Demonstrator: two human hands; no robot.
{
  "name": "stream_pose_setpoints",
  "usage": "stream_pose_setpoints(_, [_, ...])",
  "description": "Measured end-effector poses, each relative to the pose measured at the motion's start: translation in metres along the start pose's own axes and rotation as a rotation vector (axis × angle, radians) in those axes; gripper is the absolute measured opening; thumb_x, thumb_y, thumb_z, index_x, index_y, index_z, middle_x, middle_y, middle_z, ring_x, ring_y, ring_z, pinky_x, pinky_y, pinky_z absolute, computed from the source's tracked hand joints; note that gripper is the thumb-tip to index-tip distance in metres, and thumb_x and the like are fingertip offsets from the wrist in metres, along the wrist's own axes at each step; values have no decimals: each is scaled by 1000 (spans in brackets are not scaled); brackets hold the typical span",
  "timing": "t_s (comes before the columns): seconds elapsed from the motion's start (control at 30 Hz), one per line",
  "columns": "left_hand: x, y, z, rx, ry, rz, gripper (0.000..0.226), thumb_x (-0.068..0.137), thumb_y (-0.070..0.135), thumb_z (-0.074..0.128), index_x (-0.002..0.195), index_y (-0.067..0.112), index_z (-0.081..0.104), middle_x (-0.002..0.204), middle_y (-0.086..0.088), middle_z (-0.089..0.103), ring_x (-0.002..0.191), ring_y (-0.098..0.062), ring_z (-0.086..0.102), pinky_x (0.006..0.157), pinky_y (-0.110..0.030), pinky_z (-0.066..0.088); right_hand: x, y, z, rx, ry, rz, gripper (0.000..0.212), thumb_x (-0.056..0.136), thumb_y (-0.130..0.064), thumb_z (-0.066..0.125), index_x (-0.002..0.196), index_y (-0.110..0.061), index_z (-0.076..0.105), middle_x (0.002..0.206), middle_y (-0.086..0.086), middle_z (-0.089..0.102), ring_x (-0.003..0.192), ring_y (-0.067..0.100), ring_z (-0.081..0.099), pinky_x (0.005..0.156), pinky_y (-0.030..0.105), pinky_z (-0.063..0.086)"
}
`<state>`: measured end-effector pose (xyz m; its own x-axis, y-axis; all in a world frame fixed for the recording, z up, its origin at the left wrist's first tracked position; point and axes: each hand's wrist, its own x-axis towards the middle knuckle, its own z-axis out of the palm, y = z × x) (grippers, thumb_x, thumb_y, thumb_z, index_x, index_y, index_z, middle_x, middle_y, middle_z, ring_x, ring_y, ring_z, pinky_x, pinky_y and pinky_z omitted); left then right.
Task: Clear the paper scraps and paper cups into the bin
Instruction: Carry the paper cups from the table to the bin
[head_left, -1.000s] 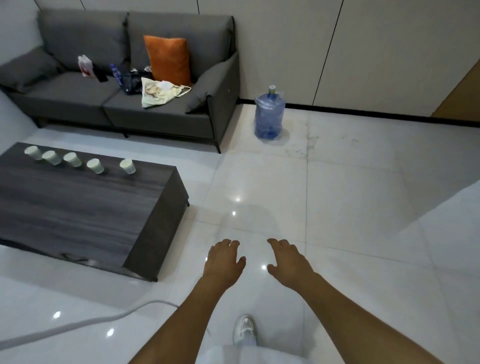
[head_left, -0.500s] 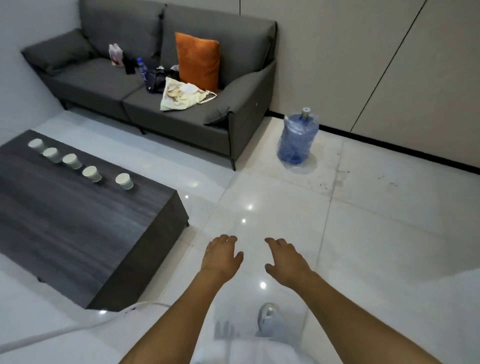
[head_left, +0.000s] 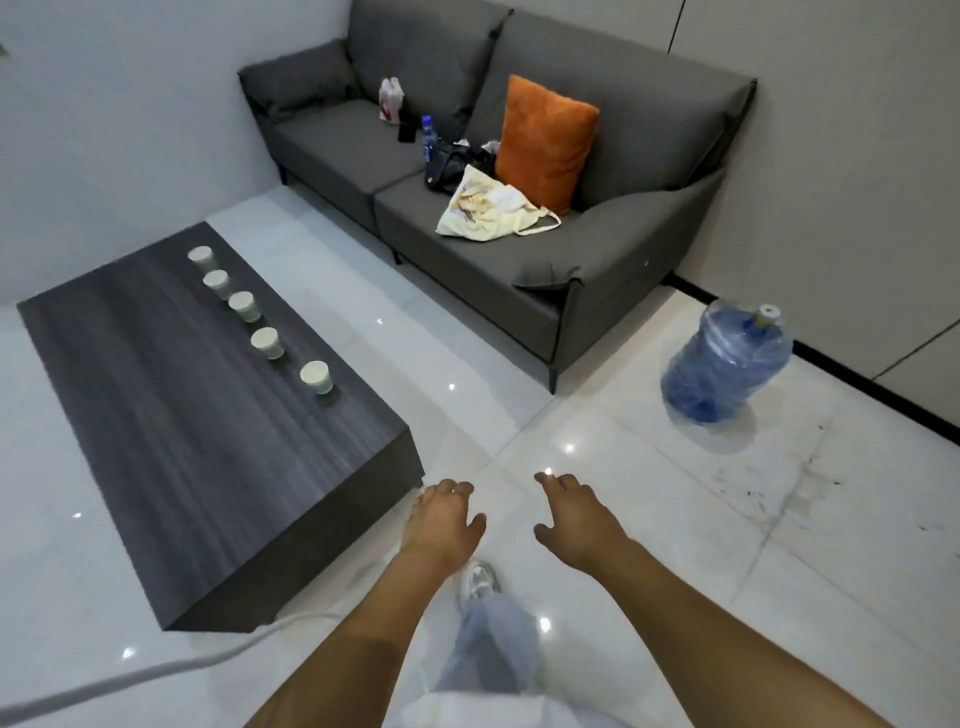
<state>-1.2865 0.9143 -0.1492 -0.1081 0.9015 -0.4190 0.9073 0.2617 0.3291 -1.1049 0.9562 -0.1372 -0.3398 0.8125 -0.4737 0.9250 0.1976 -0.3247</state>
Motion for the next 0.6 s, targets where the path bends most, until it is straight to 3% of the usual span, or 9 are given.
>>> stream_pose_setpoints(0.6, [242,-42,-135,-197,137,-273,49,95,37,49,139,18,42,140,-3,46,128,-23,43,110,-34,32,295,-71,-146,-139,-157,-259,68,90,-25,54,149,-23,21,143,7,36,125,27,40,96,38,45])
